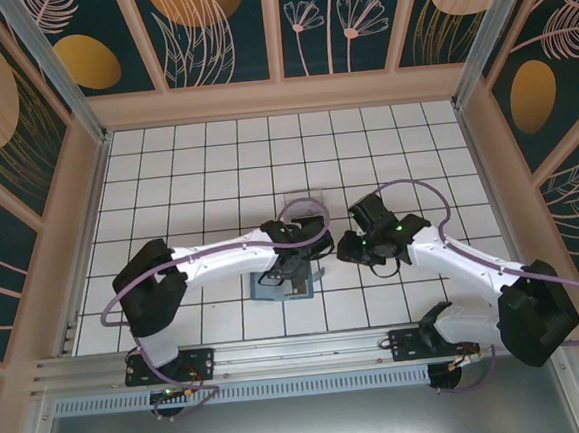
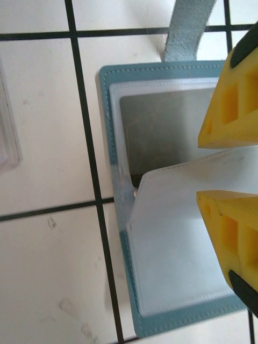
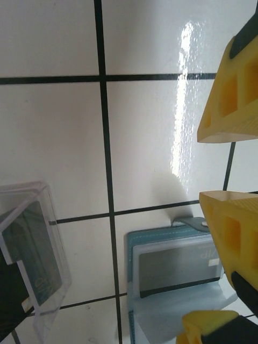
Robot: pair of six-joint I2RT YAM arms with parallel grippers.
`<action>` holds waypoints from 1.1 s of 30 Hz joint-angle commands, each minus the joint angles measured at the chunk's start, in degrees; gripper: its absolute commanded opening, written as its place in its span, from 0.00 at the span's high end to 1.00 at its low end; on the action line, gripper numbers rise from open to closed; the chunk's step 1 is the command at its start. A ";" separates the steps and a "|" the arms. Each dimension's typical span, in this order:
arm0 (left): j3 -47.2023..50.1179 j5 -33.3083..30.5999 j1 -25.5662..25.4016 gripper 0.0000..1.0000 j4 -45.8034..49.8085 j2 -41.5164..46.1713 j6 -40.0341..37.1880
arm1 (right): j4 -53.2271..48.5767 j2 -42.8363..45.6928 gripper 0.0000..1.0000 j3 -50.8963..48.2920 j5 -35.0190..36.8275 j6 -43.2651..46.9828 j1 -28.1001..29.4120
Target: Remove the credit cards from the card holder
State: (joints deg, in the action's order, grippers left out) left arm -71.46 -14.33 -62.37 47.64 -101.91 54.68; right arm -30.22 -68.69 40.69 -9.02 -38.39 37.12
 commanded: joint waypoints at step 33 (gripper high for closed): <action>11.86 1.35 5.35 0.67 -3.85 13.01 -1.30 | -1.53 -8.57 0.70 10.35 3.98 -3.38 7.08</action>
State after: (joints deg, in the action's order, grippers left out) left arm -57.78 -13.78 -57.60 44.10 -89.93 54.48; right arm -30.46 -76.71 49.39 -6.87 -41.04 43.62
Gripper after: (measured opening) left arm 0.324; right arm 0.304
